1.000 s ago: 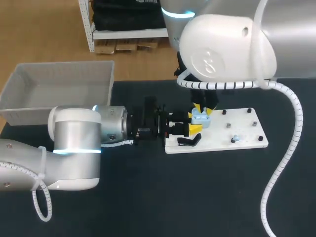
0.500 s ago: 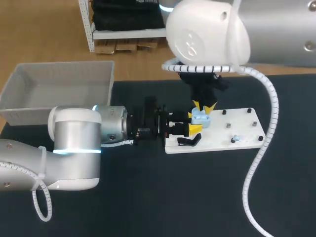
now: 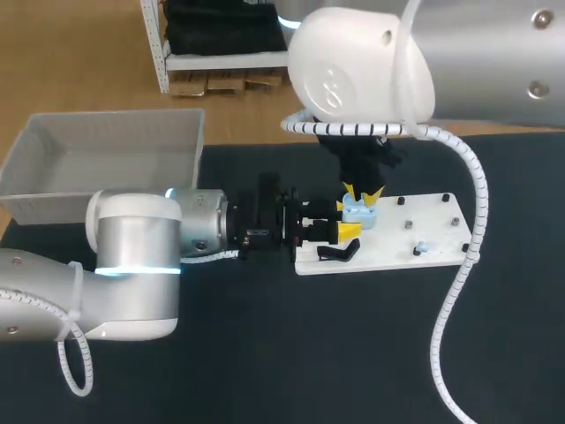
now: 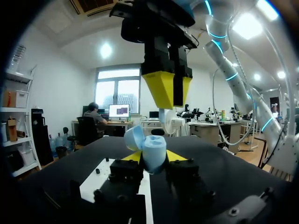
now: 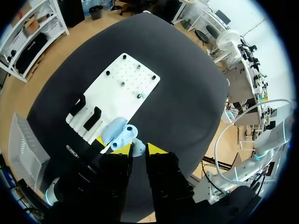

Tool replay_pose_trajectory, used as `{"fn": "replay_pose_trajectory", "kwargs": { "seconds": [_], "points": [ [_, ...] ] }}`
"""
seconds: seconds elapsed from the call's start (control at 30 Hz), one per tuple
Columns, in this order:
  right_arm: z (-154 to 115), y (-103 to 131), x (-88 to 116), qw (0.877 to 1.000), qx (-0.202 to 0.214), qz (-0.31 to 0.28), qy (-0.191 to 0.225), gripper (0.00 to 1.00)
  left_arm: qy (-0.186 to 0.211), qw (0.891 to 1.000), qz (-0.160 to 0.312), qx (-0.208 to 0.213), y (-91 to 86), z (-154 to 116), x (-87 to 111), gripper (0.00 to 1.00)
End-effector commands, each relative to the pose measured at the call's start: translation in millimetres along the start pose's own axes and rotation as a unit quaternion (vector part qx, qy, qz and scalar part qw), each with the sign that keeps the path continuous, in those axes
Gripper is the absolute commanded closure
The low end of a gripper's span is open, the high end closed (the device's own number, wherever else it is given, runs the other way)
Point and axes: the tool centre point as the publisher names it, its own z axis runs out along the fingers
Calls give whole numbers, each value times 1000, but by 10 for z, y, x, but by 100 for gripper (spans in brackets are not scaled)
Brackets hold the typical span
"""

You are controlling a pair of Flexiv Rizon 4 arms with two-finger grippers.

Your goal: Pick up each earbud case from the left stands, insert the matching earbuds, close the lid, and place the case in the box.

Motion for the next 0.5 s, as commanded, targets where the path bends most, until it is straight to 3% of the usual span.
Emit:
{"fn": "replay_pose_trajectory", "kwargs": {
  "seconds": [0.03,0.5],
  "points": [
    [37,-11,3,1000,-3,2,-2,100,-1,1000,1,-2,-12,-3,3,100],
    [103,37,-9,1000,0,-1,2,100,-1,1000,1,-2,-12,-3,3,100]
  ]
}}
